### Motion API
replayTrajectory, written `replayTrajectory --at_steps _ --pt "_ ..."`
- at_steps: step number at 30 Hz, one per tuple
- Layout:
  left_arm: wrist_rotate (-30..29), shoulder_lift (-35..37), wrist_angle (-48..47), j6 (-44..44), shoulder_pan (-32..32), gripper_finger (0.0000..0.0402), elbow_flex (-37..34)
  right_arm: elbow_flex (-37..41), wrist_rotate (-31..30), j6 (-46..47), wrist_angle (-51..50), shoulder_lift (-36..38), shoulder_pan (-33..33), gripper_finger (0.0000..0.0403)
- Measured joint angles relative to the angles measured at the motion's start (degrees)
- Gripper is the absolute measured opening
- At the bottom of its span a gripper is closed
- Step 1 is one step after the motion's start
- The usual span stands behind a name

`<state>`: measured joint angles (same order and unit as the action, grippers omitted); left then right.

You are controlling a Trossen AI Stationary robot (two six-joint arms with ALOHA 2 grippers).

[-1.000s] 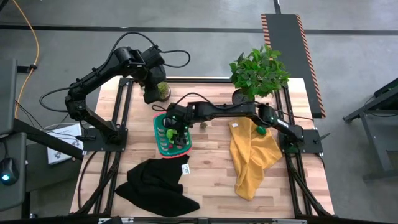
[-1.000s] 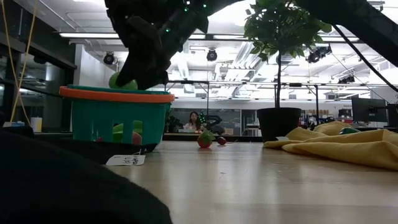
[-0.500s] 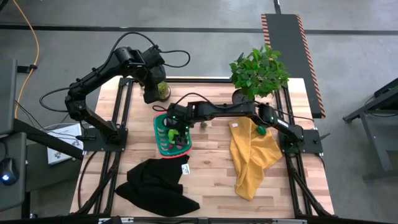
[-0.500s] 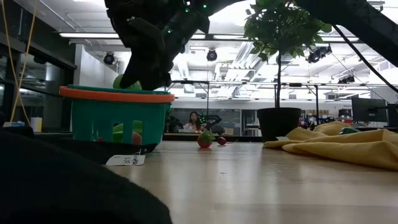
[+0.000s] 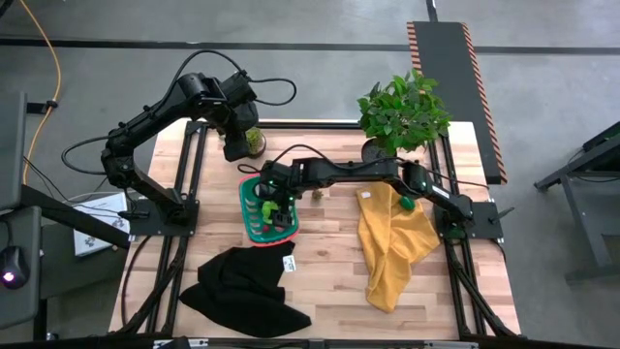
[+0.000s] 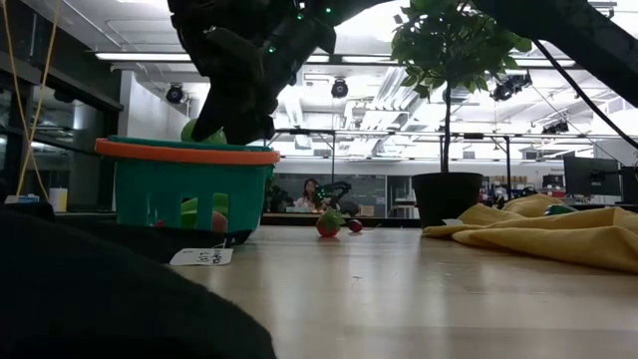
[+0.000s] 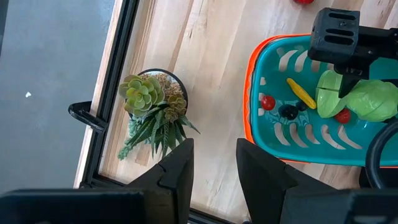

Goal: Pick and placing Produce into tupperware
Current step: Put the green cabbage in the green basket, then put the green pepper in the green basket

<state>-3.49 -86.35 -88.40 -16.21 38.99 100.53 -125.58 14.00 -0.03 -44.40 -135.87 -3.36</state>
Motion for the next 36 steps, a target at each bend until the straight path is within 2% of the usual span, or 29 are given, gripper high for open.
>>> replayTrajectory --at_steps 6,16,26,36 --pt "0.02 0.00 -0.01 0.02 0.02 0.0111 0.00 0.00 1.31 -0.19 -0.05 0.00 -0.33 0.0267" --pt "0.02 0.00 0.00 0.02 0.02 0.0111 0.00 0.02 1.13 0.09 -0.41 0.02 -0.48 0.0315" --pt "0.02 0.00 0.02 0.02 0.02 0.0111 0.00 0.07 1.44 3.05 -0.70 1.73 -1.33 0.0316" --pt "1.50 0.00 0.02 -0.11 0.02 0.0111 0.00 -0.26 0.21 2.85 -9.56 5.52 -1.75 0.0316"
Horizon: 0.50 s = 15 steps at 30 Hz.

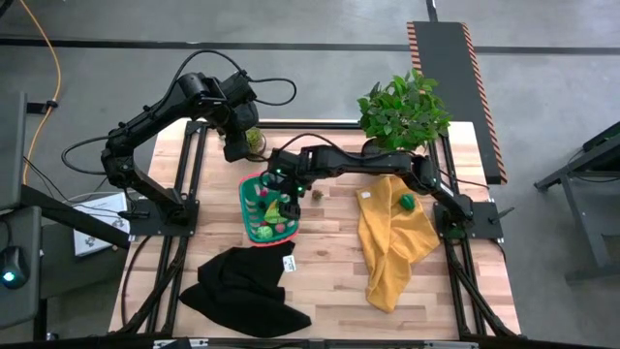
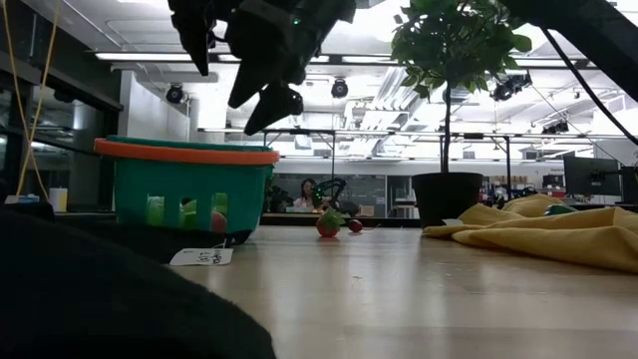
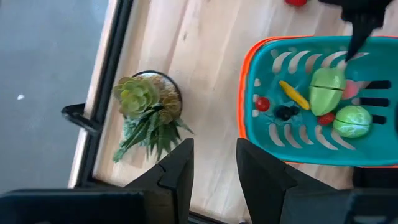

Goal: Pick and placing Produce into tupperware
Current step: Put the green pepper in the green basket

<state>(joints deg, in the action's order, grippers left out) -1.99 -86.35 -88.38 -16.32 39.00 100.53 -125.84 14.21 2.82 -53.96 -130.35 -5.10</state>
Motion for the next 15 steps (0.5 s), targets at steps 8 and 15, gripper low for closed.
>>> replayTrajectory --at_steps 8,15 --pt "0.26 0.00 0.17 -0.33 0.04 0.0111 0.00 -0.08 -1.78 -0.28 -5.50 1.77 0.37 0.0316" --pt "0.27 0.00 0.34 -0.33 0.04 0.0111 0.00 -0.07 -3.72 -0.04 -6.17 3.85 0.35 0.0316"
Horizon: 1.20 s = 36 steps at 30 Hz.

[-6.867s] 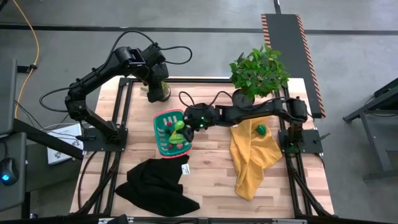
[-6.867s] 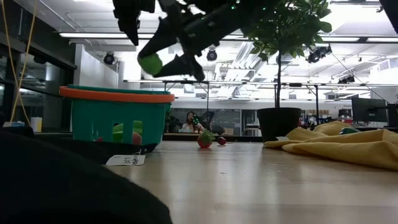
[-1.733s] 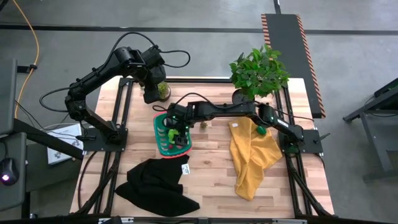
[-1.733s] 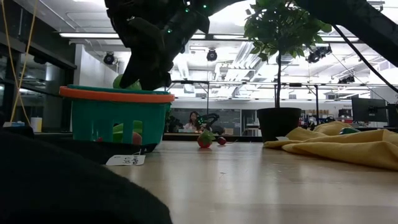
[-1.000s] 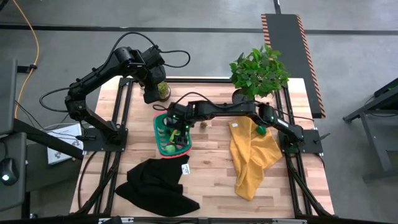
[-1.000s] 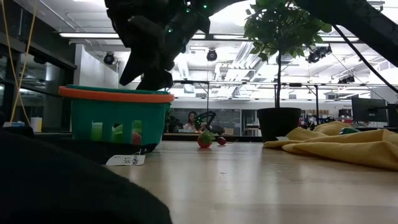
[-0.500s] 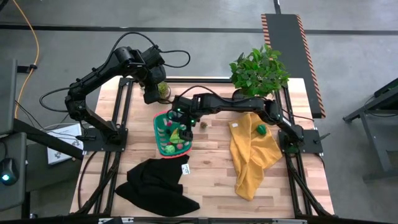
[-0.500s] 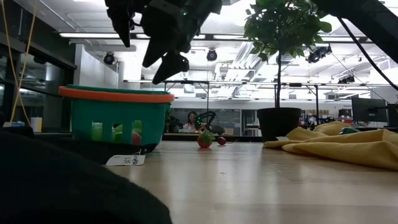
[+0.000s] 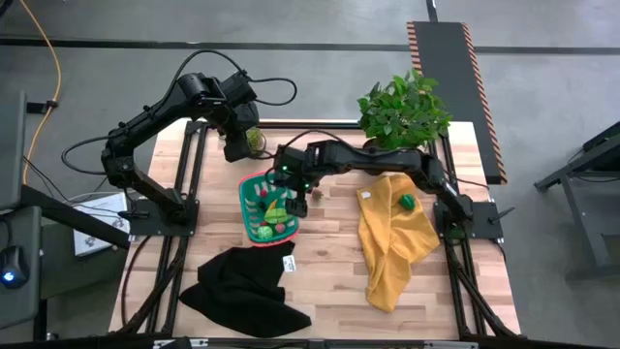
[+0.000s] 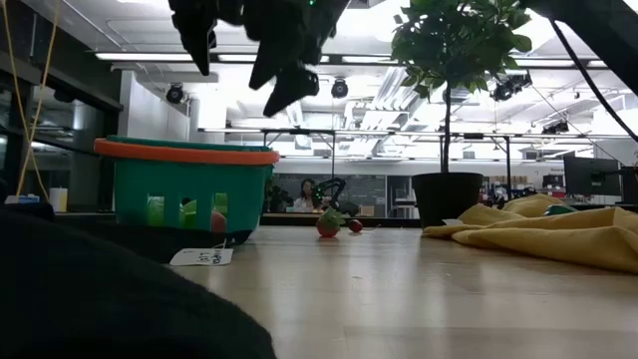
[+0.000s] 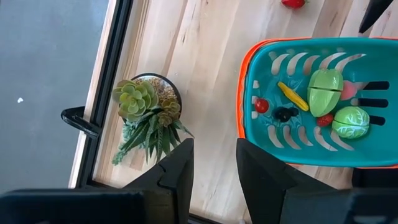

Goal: Pick and placing Produce into tupperware
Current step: Put the green pepper in the green basket

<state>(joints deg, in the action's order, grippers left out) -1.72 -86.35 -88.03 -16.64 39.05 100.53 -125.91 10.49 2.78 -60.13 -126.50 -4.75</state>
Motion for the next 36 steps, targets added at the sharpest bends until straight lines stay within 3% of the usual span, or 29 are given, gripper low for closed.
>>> replayTrajectory --at_steps 9,20,27,32,36 --pt "0.81 0.00 0.19 0.02 -0.02 0.0111 0.00 0.00 -1.61 1.90 0.68 5.35 -0.06 0.0316" --pt "3.99 0.00 1.35 0.02 -0.04 0.0111 0.00 3.32 -10.34 5.65 2.47 15.80 3.36 0.0316" --pt "7.28 0.00 2.75 0.02 -0.04 0.0110 0.00 19.25 -13.84 12.78 10.55 26.91 5.31 0.0316" --pt "8.78 0.00 4.73 0.45 -0.04 0.0111 0.00 33.02 -17.18 21.97 19.18 36.52 8.56 0.0316" --pt "10.19 0.00 7.28 0.66 -0.04 0.0111 0.00 39.82 -20.19 29.89 20.04 42.72 12.56 0.0316"
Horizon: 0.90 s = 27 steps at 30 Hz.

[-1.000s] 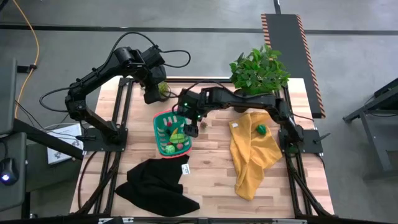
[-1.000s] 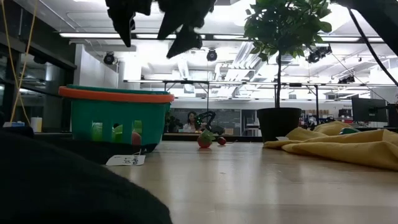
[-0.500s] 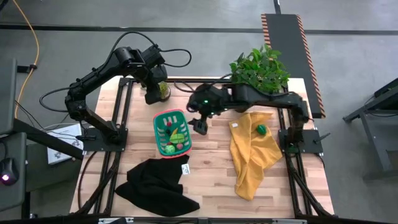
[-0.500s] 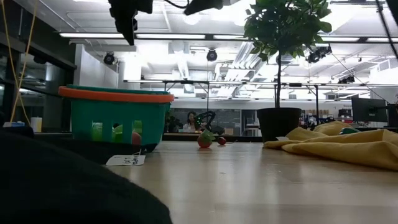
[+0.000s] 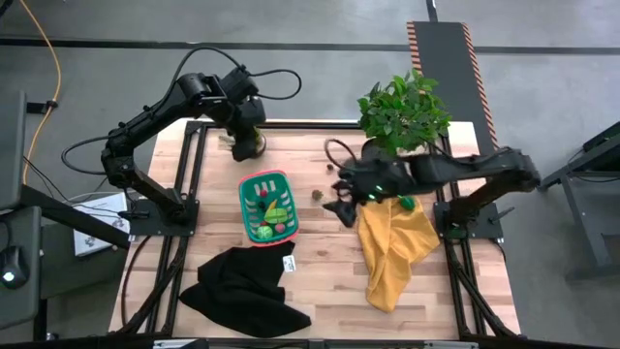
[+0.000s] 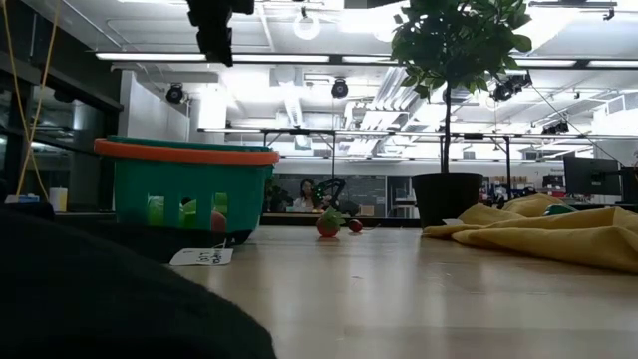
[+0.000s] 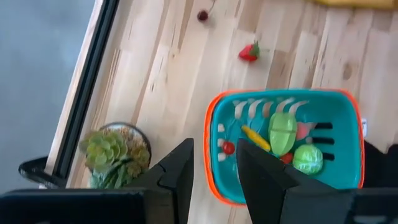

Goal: Pick and placing Produce into tupperware
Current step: Put the green pepper in the green basket

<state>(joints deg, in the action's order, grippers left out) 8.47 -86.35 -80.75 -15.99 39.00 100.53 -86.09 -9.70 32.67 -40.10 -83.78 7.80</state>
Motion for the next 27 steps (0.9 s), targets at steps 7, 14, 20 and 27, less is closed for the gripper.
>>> replayTrajectory --at_steps 7,14,20,27 --pt "2.31 0.00 5.30 4.73 -0.02 0.0111 0.00 2.61 -7.94 13.48 -13.26 4.87 8.78 0.0316" --pt "2.69 0.00 9.56 10.36 -0.02 0.0111 0.00 2.60 -10.77 30.06 -30.43 4.38 16.11 0.0316" --pt "3.86 0.00 11.63 14.06 -0.02 0.0111 0.00 2.60 -16.25 41.13 -40.18 4.39 22.95 0.0316" --pt "4.43 0.00 12.17 16.50 -0.07 0.0111 0.00 2.60 -22.14 56.07 -49.29 4.39 31.60 0.0316"
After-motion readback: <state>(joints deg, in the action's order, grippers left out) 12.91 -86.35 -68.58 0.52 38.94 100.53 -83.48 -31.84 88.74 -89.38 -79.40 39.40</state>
